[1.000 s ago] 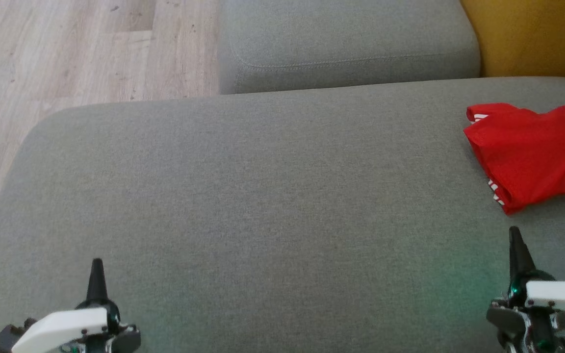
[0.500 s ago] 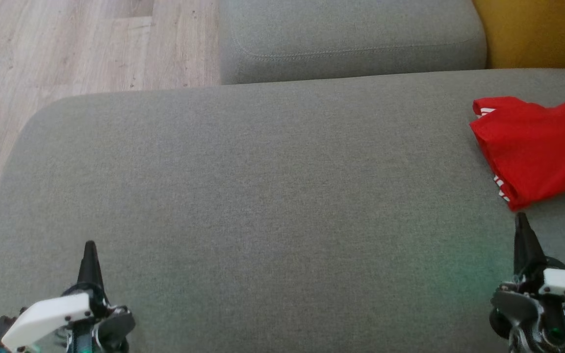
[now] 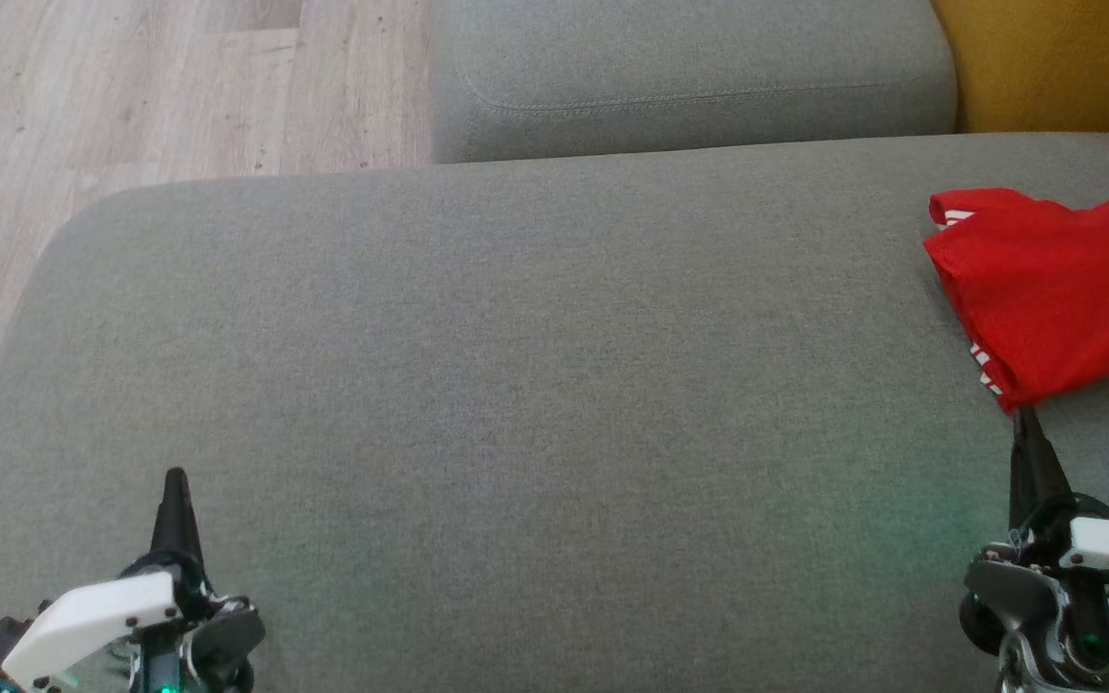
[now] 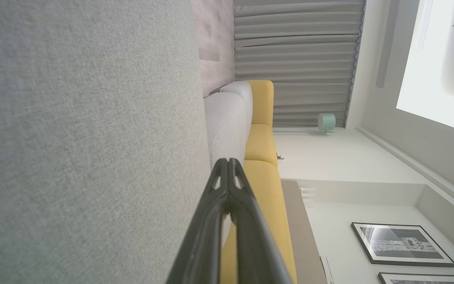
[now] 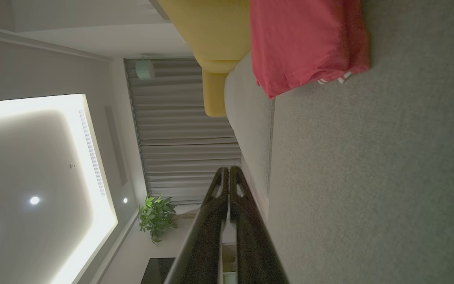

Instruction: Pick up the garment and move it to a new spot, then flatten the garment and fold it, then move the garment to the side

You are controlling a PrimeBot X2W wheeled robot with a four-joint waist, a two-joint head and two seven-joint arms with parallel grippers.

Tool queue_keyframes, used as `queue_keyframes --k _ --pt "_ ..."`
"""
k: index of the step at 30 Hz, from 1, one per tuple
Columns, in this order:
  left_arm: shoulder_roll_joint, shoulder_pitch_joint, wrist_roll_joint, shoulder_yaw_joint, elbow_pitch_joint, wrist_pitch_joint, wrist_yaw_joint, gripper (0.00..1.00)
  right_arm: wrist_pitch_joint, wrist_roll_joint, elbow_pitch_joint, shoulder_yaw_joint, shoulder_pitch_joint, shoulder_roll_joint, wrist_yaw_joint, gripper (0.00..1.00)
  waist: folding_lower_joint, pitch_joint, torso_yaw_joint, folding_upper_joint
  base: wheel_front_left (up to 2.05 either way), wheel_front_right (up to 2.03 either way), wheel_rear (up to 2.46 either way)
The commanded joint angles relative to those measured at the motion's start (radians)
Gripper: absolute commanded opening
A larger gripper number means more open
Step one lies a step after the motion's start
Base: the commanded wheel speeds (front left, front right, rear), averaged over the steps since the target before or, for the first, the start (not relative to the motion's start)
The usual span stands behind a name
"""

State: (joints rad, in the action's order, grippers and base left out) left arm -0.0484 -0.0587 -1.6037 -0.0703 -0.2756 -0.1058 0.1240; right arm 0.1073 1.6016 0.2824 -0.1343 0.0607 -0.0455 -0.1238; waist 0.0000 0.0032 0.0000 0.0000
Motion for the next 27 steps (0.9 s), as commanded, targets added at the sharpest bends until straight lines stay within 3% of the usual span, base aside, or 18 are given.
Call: queue_keyframes --k 1,27 --pt "-0.004 -0.049 -0.006 -0.042 0.030 -0.006 0.007 0.00 0.006 0.007 -0.038 0.020 0.047 -0.005 -0.007 0.00 0.0000 0.000 0.000 0.0000 0.00 0.00 0.00" --pt "-0.003 -0.049 -0.006 -0.043 0.030 -0.007 0.007 0.00 0.006 0.007 -0.038 0.020 0.047 -0.005 -0.007 0.00 0.0000 0.000 0.000 0.0000 0.00 0.00 0.00"
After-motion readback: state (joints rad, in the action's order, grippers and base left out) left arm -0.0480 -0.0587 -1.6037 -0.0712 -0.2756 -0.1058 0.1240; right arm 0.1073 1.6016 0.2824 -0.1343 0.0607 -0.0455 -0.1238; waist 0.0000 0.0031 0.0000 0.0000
